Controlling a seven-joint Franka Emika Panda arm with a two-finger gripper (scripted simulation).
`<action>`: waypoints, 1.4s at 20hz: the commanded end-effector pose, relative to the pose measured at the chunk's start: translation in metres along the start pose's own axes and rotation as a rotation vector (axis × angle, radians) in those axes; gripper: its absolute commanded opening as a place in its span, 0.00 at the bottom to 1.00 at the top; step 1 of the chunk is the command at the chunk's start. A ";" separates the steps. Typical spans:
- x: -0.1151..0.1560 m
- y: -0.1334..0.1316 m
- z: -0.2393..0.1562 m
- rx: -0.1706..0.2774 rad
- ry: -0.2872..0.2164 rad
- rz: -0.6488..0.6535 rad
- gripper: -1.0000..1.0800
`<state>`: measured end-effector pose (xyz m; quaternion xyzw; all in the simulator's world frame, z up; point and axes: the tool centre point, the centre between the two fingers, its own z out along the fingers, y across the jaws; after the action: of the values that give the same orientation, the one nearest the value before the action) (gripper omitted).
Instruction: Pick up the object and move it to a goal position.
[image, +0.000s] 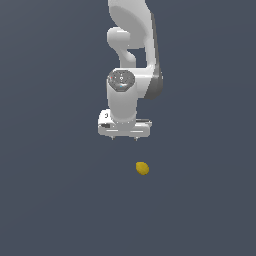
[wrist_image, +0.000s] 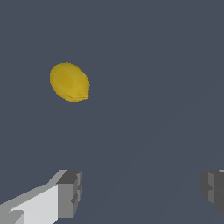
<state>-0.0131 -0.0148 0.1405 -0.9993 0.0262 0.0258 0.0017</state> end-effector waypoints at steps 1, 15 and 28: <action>0.000 0.000 0.000 0.000 0.000 0.000 0.96; 0.003 0.003 0.002 -0.014 -0.007 -0.021 0.96; 0.045 -0.033 0.023 -0.015 0.019 -0.026 0.96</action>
<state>0.0251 0.0090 0.1199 -0.9997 0.0135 0.0187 -0.0057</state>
